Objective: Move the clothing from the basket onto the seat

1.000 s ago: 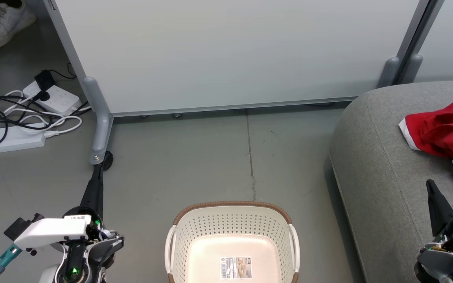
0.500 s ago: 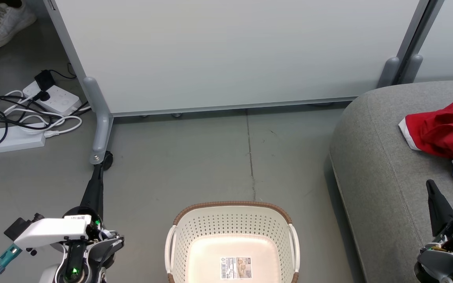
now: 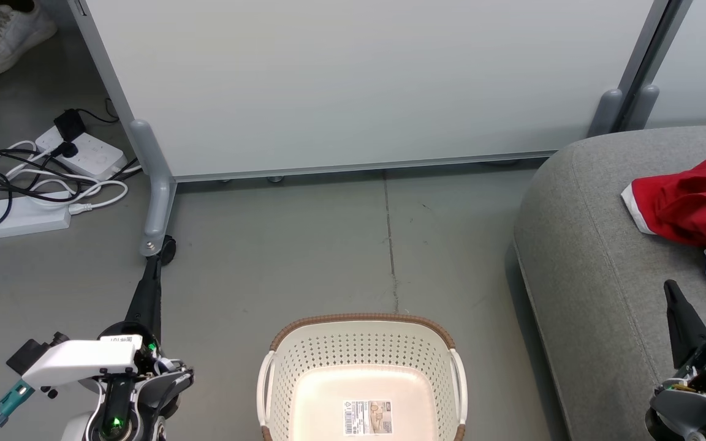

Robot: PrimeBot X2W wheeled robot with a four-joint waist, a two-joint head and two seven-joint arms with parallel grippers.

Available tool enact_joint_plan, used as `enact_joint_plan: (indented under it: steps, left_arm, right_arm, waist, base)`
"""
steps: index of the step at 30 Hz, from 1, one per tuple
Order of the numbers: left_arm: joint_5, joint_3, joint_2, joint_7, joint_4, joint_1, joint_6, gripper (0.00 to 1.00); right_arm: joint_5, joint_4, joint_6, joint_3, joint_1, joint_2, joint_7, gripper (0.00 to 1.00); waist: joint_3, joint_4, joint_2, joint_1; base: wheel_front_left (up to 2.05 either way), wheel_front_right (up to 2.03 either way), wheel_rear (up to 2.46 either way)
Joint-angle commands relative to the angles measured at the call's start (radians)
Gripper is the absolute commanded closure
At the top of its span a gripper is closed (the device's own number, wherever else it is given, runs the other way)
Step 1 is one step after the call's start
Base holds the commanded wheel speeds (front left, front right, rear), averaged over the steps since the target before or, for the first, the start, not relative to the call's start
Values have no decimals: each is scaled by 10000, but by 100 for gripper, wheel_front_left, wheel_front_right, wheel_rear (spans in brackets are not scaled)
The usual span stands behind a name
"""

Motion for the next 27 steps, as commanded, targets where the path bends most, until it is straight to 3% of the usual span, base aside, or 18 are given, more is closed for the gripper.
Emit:
enact_joint_plan:
  steps: [1,27]
  left_arm:
    - [-34,10,20,16,-2,-93,-47,100]
    - [-41,3,20,10,-4,-92,-47,100]
  right_arm:
    - [-37,-19,21,-26,-104,-23,61,100]
    - [-52,-18,22,-52,-110,-11,76,100]
  waist:
    - [0,0,-1,0]
    - [0,0,-1,0]
  base:
    - [0,0,0]
    - [0,0,0]
